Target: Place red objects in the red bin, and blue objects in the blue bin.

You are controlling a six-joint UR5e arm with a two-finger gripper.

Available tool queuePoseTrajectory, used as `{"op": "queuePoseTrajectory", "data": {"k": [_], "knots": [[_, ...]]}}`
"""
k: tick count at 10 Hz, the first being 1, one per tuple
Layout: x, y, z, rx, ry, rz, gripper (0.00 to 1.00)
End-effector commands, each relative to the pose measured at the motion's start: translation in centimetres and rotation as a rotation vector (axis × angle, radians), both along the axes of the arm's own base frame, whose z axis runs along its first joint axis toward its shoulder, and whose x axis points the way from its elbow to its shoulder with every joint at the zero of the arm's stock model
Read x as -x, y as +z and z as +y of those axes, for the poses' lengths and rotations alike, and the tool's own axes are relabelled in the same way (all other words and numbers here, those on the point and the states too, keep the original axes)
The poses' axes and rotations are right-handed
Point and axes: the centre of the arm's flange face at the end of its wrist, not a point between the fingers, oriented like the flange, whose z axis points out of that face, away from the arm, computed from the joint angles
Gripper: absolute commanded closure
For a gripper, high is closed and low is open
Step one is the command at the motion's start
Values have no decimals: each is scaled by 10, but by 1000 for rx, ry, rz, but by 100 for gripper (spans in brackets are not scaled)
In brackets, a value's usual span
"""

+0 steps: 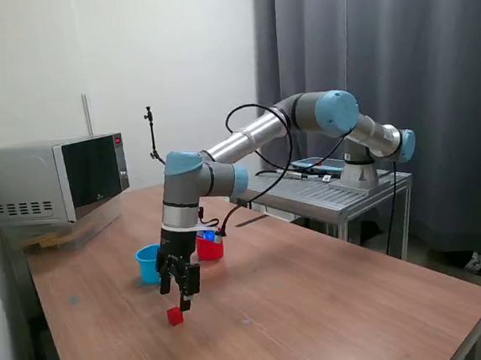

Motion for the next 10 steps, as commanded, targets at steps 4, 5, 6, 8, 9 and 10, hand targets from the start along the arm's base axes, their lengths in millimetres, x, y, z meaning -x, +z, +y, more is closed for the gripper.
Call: {"op": "queuePoseTrajectory", "data": {"k": [4, 5, 6, 8, 9, 10], "knots": [[3, -9, 0, 4, -3, -5, 0], [3, -10, 0, 4, -4, -8, 0], [3, -10, 0, 5, -7, -9, 0], [3, -16, -1, 7, -7, -15, 0], [2, -22, -2, 7, -6, -21, 0], [2, -23, -2, 9, -5, -21, 0]]}}
